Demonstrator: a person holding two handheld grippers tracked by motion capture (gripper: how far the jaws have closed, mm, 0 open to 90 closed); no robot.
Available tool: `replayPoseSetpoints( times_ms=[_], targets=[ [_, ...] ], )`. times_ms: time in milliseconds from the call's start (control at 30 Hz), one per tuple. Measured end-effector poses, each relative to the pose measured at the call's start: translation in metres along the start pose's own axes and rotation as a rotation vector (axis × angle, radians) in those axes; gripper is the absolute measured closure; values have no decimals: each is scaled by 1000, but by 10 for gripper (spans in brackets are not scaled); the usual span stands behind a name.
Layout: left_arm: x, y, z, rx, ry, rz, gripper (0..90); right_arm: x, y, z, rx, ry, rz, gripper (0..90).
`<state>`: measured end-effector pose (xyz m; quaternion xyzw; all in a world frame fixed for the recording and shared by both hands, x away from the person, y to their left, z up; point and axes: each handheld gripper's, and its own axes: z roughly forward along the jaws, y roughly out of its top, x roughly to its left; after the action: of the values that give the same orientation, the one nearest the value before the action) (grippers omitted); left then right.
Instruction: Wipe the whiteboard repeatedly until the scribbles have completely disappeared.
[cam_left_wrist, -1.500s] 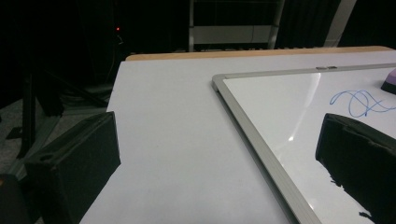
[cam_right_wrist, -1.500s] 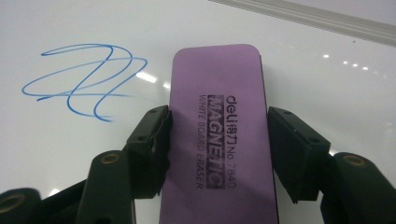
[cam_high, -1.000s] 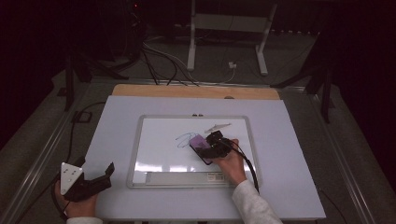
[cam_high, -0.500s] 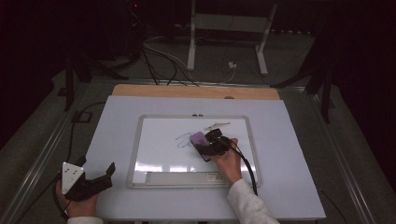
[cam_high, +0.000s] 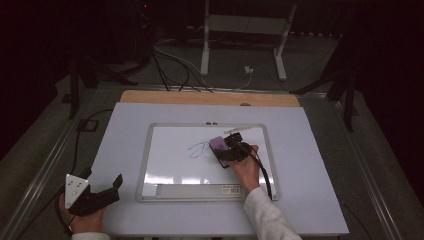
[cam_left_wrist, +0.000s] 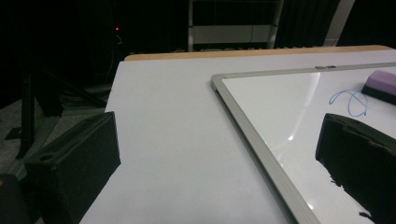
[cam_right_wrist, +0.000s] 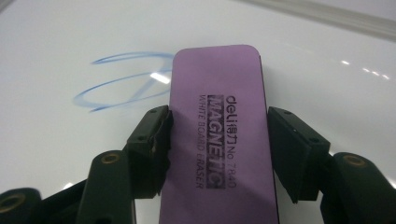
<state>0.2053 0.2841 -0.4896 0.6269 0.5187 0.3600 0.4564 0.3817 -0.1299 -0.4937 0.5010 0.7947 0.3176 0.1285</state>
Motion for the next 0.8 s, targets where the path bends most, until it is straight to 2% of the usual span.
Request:
replayPoseSetpoints(
  times_ms=[67, 133, 233, 400, 467, 533, 567, 633, 700, 767, 800],
  targets=[
    [-1, 0, 1, 3, -2, 6, 5, -1, 2, 1, 8, -9, 5, 420],
    [-2, 1, 2, 4, -4, 9, 6, 5, 3, 1, 8, -26, -33, 420],
    [-3, 1, 3, 6, -5, 14, 6, 18, 3, 5, 14, 50, -43, 420],
    [-3, 1, 3, 5, -4, 14, 6, 54, -1, 7, 29, 148, -161, 420],
    [-3, 1, 2, 5, -5, 15, 5, 62, -1, 8, 32, 162, -183, 420],
    [-3, 1, 2, 3, -5, 14, 6, 62, 0, 8, 36, 165, -180, 420],
    [-3, 1, 2, 4, -6, 14, 6, 60, 0, 8, 32, 151, -171, 420],
    [-2, 1, 1, 2, -4, 12, 6, 53, 2, 8, 22, 82, -152, 420],
    [-2, 1, 1, -1, -4, 7, 5, 42, 5, 8, 13, 22, -112, 420],
    [-2, 1, 1, -2, -4, 7, 6, 32, 6, 8, 8, -8, -61, 420],
    [-2, 1, 1, 1, -5, 9, 6, 29, 7, 9, 10, -2, -37, 420]
  ],
)
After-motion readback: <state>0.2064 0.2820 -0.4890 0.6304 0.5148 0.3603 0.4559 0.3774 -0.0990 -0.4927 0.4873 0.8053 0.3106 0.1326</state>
